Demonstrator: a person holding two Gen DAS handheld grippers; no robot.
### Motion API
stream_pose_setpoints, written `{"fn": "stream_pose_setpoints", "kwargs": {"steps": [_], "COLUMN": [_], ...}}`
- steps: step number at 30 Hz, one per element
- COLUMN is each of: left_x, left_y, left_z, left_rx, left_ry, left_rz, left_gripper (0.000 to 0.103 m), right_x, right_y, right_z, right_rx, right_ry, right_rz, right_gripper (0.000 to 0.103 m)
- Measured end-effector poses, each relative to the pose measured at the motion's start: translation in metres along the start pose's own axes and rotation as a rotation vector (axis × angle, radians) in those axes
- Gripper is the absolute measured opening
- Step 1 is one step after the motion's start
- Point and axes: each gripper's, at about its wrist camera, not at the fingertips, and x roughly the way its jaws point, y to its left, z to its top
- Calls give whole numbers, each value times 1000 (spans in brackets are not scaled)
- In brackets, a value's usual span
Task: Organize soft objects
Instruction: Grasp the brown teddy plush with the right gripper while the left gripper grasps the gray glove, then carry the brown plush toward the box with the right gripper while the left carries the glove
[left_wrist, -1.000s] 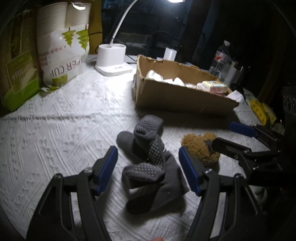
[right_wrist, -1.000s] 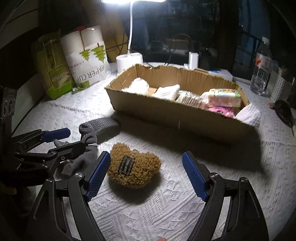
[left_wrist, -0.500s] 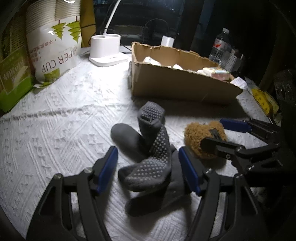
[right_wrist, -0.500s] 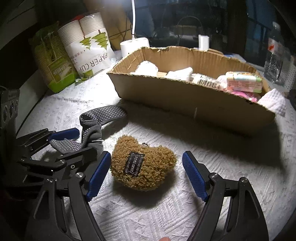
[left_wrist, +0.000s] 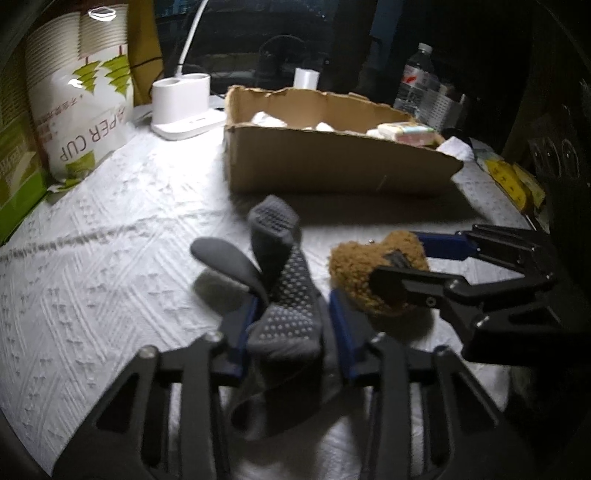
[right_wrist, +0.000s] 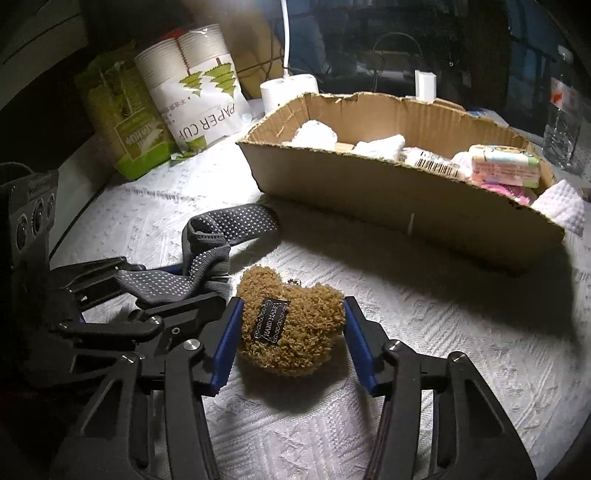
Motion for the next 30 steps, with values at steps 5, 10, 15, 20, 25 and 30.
{"fn": "stream_pose_setpoints", "kwargs": {"steps": [5, 10, 15, 20, 25, 30], "left_x": [-3, -7, -13, -17, -19, -22], "left_y": [-7, -12, -14, -18, -22, -26], "left_z": [1, 3, 9, 16, 22, 31], "left_rx": [21, 33, 30, 26, 22, 17], "left_ry": [-7, -6, -25, -41, -53, -67], "left_rz": [-1, -24, -19, -24, -27, -34], "left_gripper": [29, 28, 28, 28, 28, 28], "right_x": [-12, -22, -32, -44, -55, -65], "right_y": [-6, -14, -20, -29, -36, -45], "right_z": [1, 1, -1, -1, 0, 2], "right_rx": [10, 20, 30, 41, 47, 60], "right_ry": [-31, -53, -74, -101, -124, -145], "right_rz": [-11, -23, -32, -40, -46, -51], "right_gripper": [56, 56, 56, 56, 56, 56]}}
